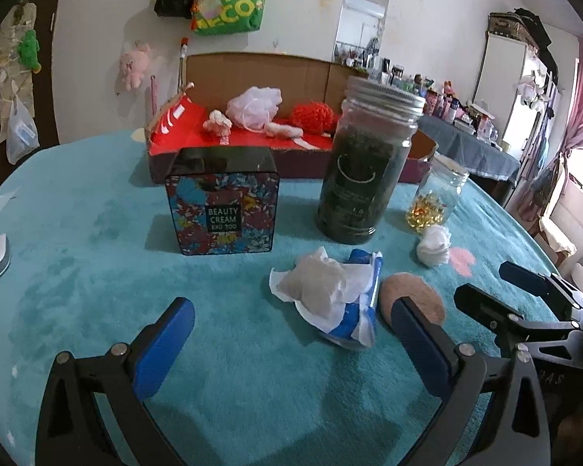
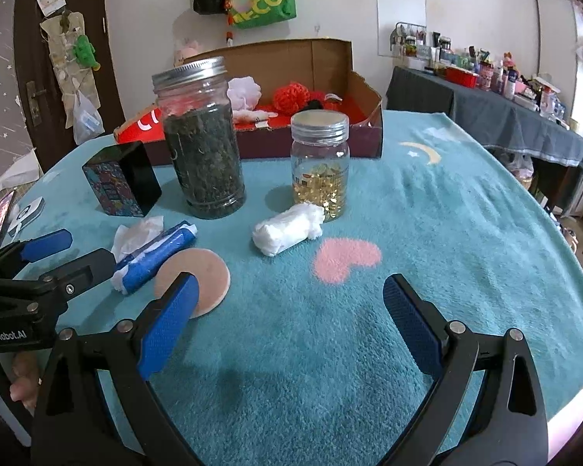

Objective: Organize soft objects
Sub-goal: 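Grasp the white tissue with left gripper while right grasps white plastic-wrapped bundle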

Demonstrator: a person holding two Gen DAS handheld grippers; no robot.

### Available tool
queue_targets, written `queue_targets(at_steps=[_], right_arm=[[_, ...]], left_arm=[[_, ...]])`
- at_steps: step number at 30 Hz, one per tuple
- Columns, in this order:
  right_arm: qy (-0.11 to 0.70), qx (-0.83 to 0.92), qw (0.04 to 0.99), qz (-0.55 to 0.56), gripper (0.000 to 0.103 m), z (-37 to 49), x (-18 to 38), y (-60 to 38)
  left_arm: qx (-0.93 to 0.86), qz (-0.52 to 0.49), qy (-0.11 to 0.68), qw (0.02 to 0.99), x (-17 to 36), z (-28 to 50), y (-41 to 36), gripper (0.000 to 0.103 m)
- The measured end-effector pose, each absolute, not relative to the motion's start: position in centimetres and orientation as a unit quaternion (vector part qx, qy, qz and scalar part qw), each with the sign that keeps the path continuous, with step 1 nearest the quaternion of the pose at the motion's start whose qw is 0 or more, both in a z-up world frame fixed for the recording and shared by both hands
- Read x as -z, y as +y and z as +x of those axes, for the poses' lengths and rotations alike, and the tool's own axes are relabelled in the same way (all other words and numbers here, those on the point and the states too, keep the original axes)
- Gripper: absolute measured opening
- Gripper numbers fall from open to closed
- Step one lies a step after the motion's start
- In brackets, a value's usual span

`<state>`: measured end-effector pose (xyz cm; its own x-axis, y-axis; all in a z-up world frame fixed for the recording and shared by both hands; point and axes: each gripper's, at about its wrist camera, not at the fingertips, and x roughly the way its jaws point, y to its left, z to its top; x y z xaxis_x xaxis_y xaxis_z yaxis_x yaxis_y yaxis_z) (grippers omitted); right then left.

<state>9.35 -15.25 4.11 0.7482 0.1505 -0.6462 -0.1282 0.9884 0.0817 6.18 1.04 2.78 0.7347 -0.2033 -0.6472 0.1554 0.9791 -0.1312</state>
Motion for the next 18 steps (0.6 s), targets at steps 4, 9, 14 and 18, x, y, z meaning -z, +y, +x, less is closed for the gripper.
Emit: queue_targets(at_steps=[4, 9, 14, 18], right_arm=[[0.359, -0.077, 0.93, 0.02, 0.097, 10.3, -4.1, -15.3], [0.372, -0.076, 0.925, 0.02, 0.097, 11.9, -4.4, -15.5], [0.391, -0.076, 0.917, 0.017, 0.097, 13.8, -4.5, -15.6], [0.417, -0.095, 0.904, 0.021, 0.097, 15.5, -4.0, -15.4]], left_arm=[[0.099, -0.031, 0.364, 0.926, -2.9, 7.0, 0.9, 0.103], [0.105, -0.024, 0.372, 0.922, -3.1, 8.1, 0.7, 0.1], [0.115, -0.019, 0.388, 0.914, -2.8, 9.3, 0.2, 0.091], [0.128, -0.026, 0.415, 0.9, -2.1, 10.1, 0.0, 0.082]])
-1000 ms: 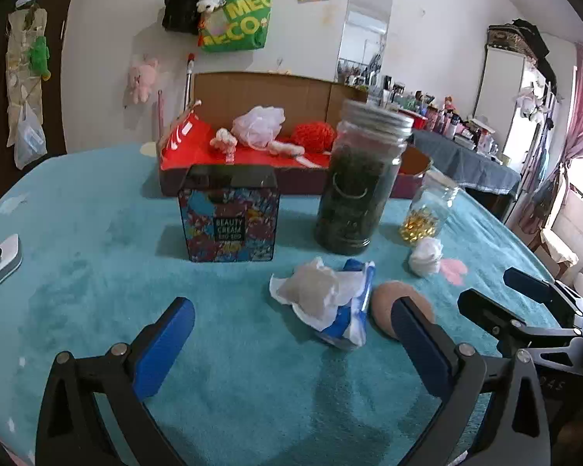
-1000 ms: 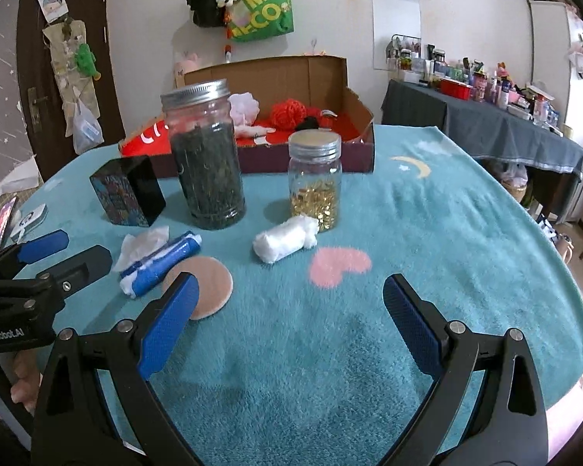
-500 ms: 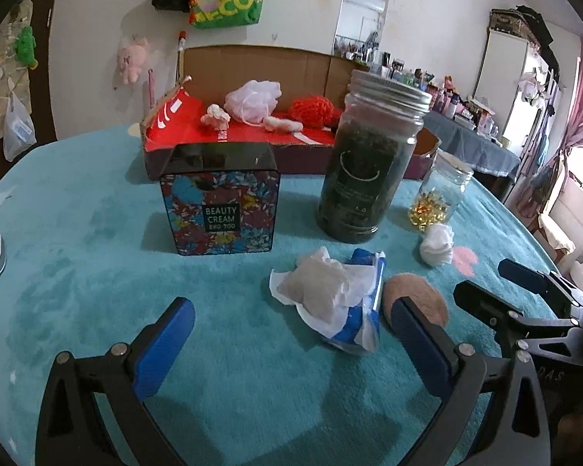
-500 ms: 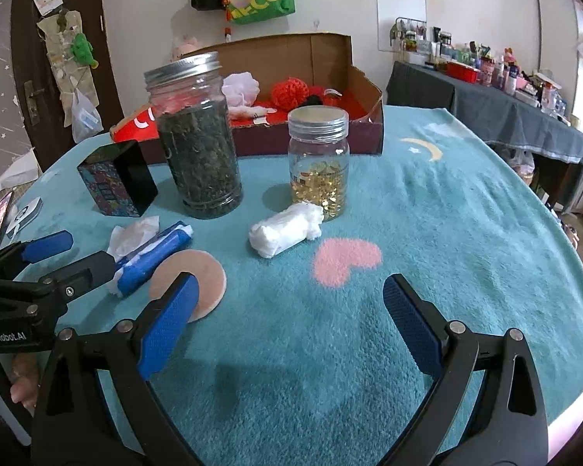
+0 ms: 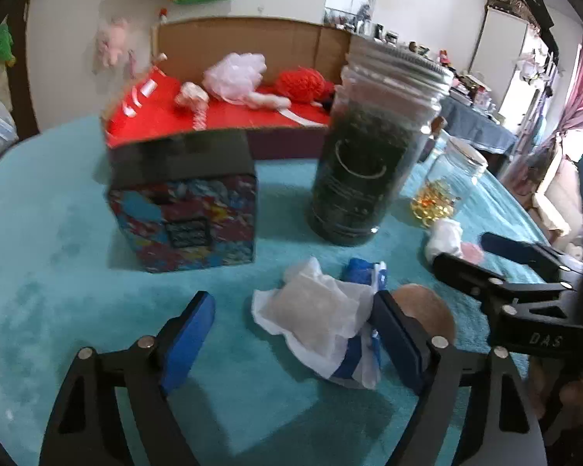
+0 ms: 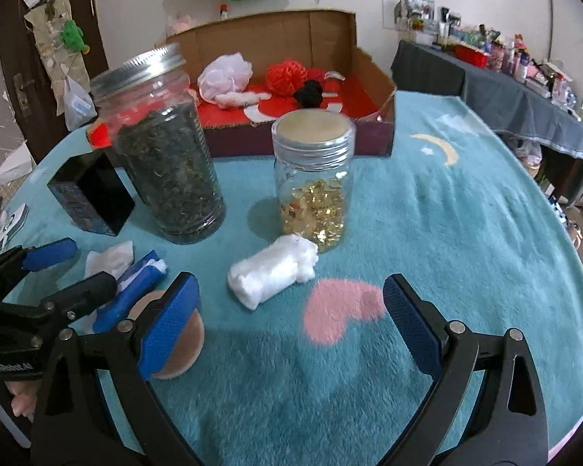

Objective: Organize soft objects
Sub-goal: 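Grasp the white tissue with left gripper while right grasps white plastic-wrapped bundle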

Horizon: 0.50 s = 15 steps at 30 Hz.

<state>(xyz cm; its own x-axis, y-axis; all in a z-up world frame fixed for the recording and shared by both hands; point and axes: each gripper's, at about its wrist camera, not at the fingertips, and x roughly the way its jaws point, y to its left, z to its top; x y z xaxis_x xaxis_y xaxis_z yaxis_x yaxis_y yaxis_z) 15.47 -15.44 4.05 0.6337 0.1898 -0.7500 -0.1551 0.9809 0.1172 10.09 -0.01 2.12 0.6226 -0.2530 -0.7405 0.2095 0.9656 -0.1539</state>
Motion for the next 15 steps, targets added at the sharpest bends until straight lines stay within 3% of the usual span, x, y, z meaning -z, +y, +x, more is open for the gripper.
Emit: queue_targets(at_steps=[1, 4, 6, 8, 12, 15], right_arm=[[0.424, -0.102, 0.9, 0.025, 0.095, 15.8, -3.9, -15.4], [0.438, -0.108, 0.892, 0.028, 0.076, 16.5, -3.6, -15.4], [0.434, -0.113, 0.893, 0.03, 0.066, 16.7, -3.7, -15.5], [0.435, -0.119, 0.892, 0.026, 0.041, 16.8, -3.7, -15.3], [0.425, -0.146, 0.893, 0.02, 0.03, 16.2, -3.9, -14.9], [0.413, -0.161, 0.896, 0.014, 0.025, 15.3, -4.3, -14.5]], left_arm=[[0.13, -0.026, 0.415, 0.9, -2.2, 10.1, 0.0, 0.081], [0.146, -0.033, 0.416, 0.897, -2.2, 10.0, -0.1, 0.069], [0.16, -0.04, 0.417, 0.894, -2.4, 9.9, -0.2, 0.057], [0.171, -0.044, 0.416, 0.892, -2.5, 10.1, -0.3, 0.047], [0.19, -0.048, 0.414, 0.889, -2.9, 10.0, -0.5, 0.024], [0.189, -0.042, 0.411, 0.891, -3.4, 9.9, -0.4, 0.017]])
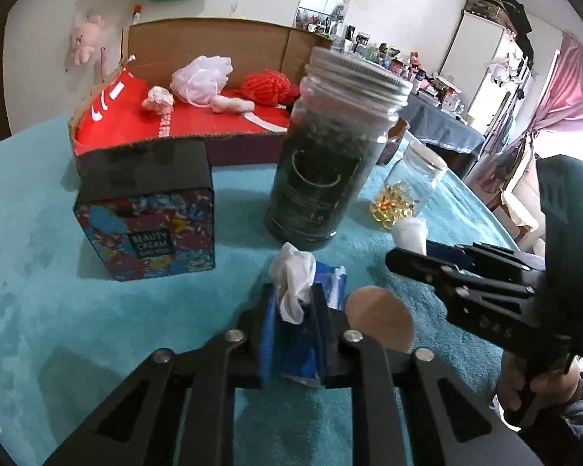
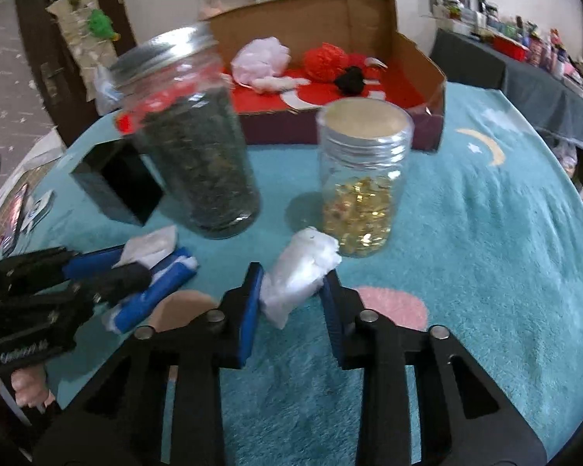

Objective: Organize soft objects
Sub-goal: 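Grasp the white tissue with left gripper while right grasps white plastic-wrapped bundle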

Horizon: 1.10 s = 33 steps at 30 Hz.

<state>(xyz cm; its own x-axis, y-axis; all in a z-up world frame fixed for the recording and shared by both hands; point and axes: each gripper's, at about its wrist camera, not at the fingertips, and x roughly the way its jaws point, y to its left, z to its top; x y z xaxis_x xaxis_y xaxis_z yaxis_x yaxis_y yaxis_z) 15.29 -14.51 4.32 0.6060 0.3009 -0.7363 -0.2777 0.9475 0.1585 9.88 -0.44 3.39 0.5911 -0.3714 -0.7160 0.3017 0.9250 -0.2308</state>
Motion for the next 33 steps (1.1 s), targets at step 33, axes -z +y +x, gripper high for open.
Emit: queue_targets(at_steps=[33], right_arm=[[0.386, -0.221, 0.896, 0.018, 0.025, 14.0, -6.2, -13.7]], left_arm=[[0.219, -0.03, 0.386, 0.896, -4.9, 9.2, -0.9, 0.017]])
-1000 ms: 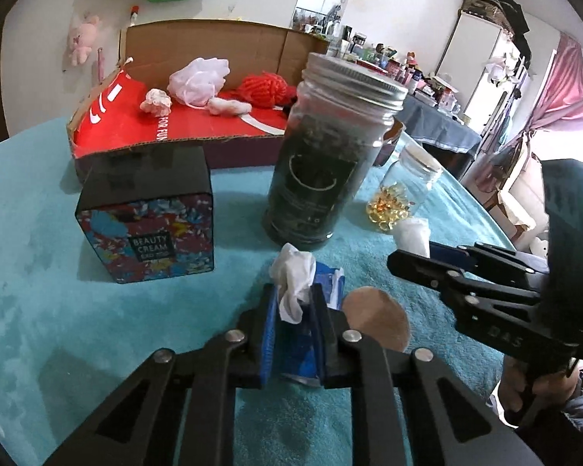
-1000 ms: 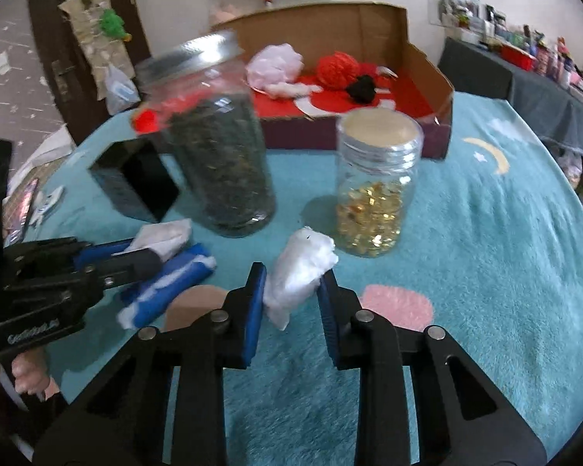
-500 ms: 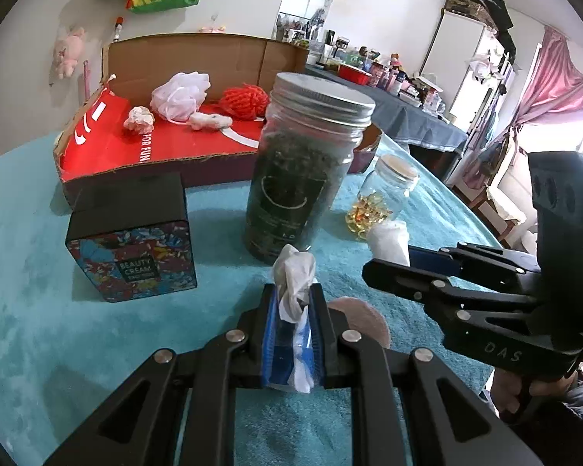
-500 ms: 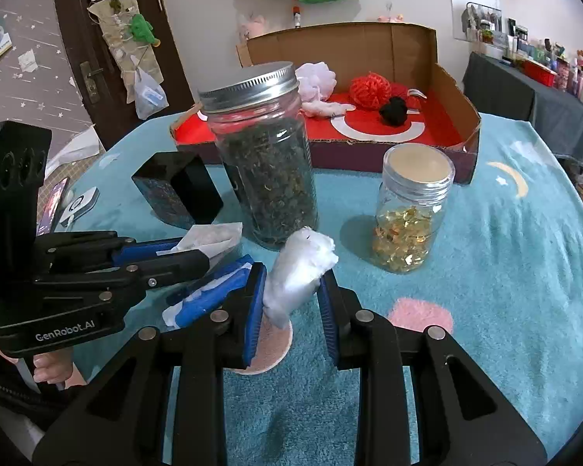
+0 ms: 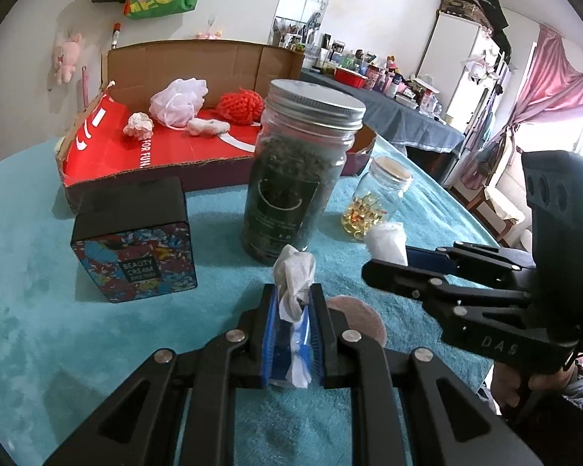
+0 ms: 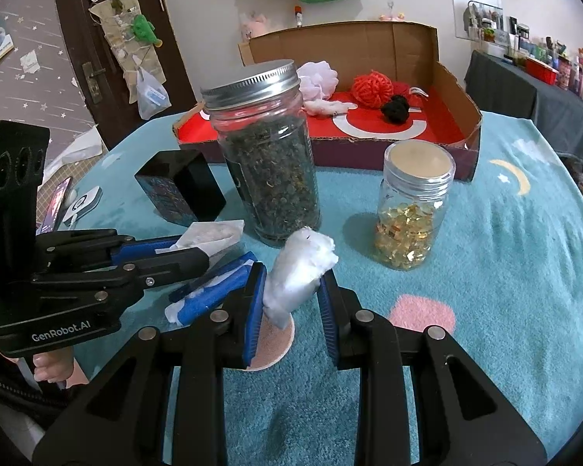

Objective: Organize soft objects
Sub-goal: 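Grasp the white tissue with left gripper while right grasps white plastic-wrapped bundle, then carry both held items over the red-lined box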

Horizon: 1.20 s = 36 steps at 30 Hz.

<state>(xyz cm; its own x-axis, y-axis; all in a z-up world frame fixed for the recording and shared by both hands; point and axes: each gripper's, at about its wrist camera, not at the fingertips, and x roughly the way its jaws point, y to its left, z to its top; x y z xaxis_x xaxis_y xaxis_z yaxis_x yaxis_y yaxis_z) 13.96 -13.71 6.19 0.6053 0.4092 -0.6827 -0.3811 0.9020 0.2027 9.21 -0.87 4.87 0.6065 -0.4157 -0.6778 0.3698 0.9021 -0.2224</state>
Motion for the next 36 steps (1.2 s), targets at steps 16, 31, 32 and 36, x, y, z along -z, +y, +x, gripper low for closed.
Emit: queue_targets(at_steps=[16, 31, 32, 36], right_arm=[[0.398, -0.194, 0.896, 0.038, 0.025, 13.8, -5.8, -17.0], [0.409, -0.166, 0.896, 0.043, 0.025, 13.8, -5.6, -19.8], [0.411, -0.164, 0.896, 0.044, 0.025, 13.9, -5.6, -20.0], [0.413, -0.166, 0.894, 0.049, 0.025, 14.2, -5.5, -20.9]], left_arm=[[0.188, -0.036, 0.39, 0.901, -4.4, 7.8, 3.1, 0.017], [0.132, -0.038, 0.407, 0.903, -4.0, 7.7, 8.3, 0.017], [0.13, -0.038, 0.408, 0.903, -4.0, 7.9, 8.8, 0.017], [0.127, -0.042, 0.415, 0.9, -3.6, 8.7, 10.4, 0.017]])
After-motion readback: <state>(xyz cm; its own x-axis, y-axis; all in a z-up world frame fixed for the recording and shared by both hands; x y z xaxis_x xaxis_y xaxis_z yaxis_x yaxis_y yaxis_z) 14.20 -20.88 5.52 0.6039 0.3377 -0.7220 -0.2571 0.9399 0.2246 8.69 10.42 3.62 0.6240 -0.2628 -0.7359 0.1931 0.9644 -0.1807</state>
